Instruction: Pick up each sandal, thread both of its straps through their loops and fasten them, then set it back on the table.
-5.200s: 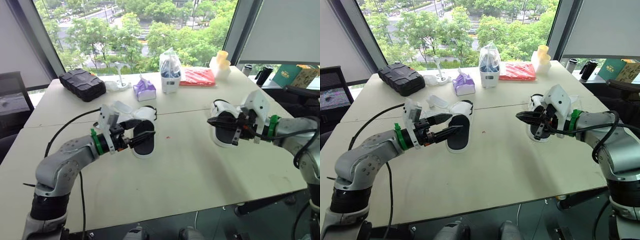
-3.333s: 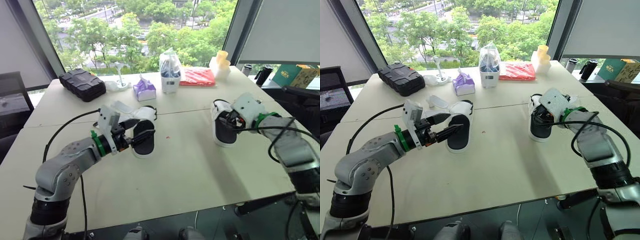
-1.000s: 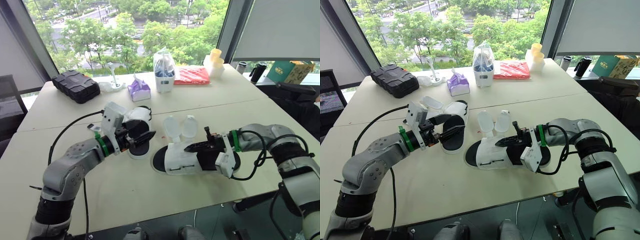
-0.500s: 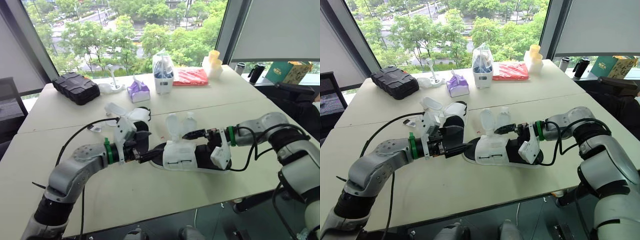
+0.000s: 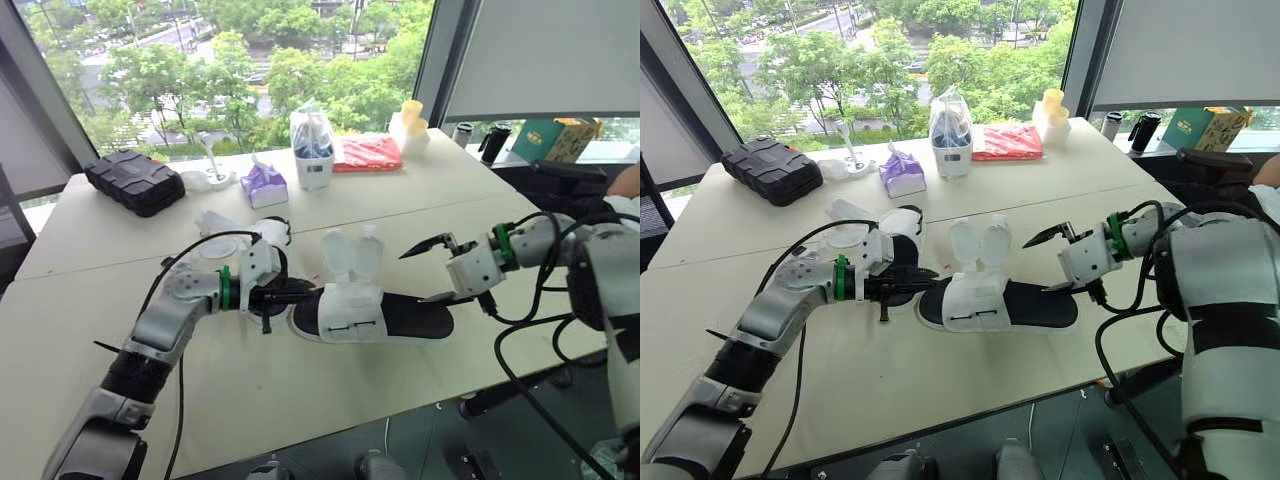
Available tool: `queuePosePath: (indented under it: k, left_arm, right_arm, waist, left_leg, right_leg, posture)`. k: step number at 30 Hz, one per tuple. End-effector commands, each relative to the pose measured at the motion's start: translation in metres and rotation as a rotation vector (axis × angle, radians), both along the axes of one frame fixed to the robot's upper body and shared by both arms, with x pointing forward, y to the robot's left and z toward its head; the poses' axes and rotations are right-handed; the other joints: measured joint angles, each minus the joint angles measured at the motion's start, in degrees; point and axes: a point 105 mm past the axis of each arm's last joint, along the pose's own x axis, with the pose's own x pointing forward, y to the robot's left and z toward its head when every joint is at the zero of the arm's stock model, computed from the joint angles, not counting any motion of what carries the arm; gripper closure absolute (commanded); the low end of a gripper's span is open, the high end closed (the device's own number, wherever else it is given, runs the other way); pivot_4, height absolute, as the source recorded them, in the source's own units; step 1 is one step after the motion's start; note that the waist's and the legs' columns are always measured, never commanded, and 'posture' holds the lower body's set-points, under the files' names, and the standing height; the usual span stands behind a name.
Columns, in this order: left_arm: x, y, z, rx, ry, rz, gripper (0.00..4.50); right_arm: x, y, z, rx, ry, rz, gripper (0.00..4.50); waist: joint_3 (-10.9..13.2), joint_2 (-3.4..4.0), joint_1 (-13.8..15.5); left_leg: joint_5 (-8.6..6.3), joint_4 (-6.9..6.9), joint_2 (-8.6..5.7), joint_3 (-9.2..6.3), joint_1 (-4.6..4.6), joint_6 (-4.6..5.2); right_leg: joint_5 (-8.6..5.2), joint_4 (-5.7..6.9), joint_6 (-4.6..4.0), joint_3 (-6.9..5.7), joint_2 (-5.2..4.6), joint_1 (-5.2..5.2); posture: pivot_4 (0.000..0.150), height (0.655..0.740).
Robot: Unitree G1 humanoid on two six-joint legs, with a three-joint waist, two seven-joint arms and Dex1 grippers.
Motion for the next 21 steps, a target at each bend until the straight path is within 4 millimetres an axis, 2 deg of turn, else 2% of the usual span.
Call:
queuePosePath:
  k: [1,6,11,14,18,21]
  left_arm:
    - [0.002,-0.002,-0.017,0.091,-0.036,-0.071,4.48]
    - [0.011,-0.006,-0.03,0.108,-0.023,-0.064,4.48]
    - [0.017,-0.017,-0.037,0.092,-0.015,-0.05,4.48]
    - [0.018,-0.024,-0.038,0.076,-0.012,-0.05,4.48]
    - [0.019,-0.026,-0.042,0.072,-0.004,-0.048,4.48]
    - [0.017,-0.027,-0.043,0.071,-0.005,-0.055,4.48]
  right_arm:
    - [0.019,-0.005,0.023,0.197,0.009,-0.181,0.0]
    - [0.022,-0.008,0.021,0.292,0.093,-0.235,0.0]
    - [0.032,-0.005,0.028,0.423,0.177,-0.314,0.0]
    - [0.037,-0.006,0.025,0.494,0.311,-0.389,0.0]
    - [0.044,0.007,0.025,0.665,0.611,-0.483,0.0]
    - [0.044,0.021,0.019,0.721,0.881,-0.587,0.0]
  waist:
    - [0.0,0.0,-0.1]
    - [0.01,-0.02,-0.53]
    - [0.01,-0.02,-0.51]
    - [0.01,-0.03,-0.4]
    - [0.0,-0.02,-0.29]
    - [0.0,0.0,-0.02]
  left_leg:
    - [0.0,0.0,0.0,0.01,0.01,0.0]
    - [-0.03,0.0,0.0,0.04,0.04,0.04]
    - [-0.04,0.01,-0.01,0.05,0.02,0.03]
    - [-0.04,0.02,-0.01,0.04,0.02,0.03]
    - [-0.06,0.04,-0.04,0.05,0.03,0.05]
    - [-0.08,0.05,-0.07,0.03,0.02,0.03]
  right_leg:
    - [0.0,0.0,0.0,0.0,0.0,0.0]
    - [0.01,-0.01,0.01,0.06,-0.04,0.04]
    - [0.01,0.0,0.03,0.08,-0.08,0.01]
    - [0.01,0.0,0.03,0.08,-0.11,0.04]
    - [0.02,0.0,0.02,0.07,-0.21,0.04]
    - [0.02,0.02,0.02,0.04,-0.36,0.01]
  posture:
    - [0.15,0.74]
    - [0.15,0.74]
    - [0.15,0.74]
    - [0.15,0.74]
    - [0.15,0.74]
    - [0.15,0.74]
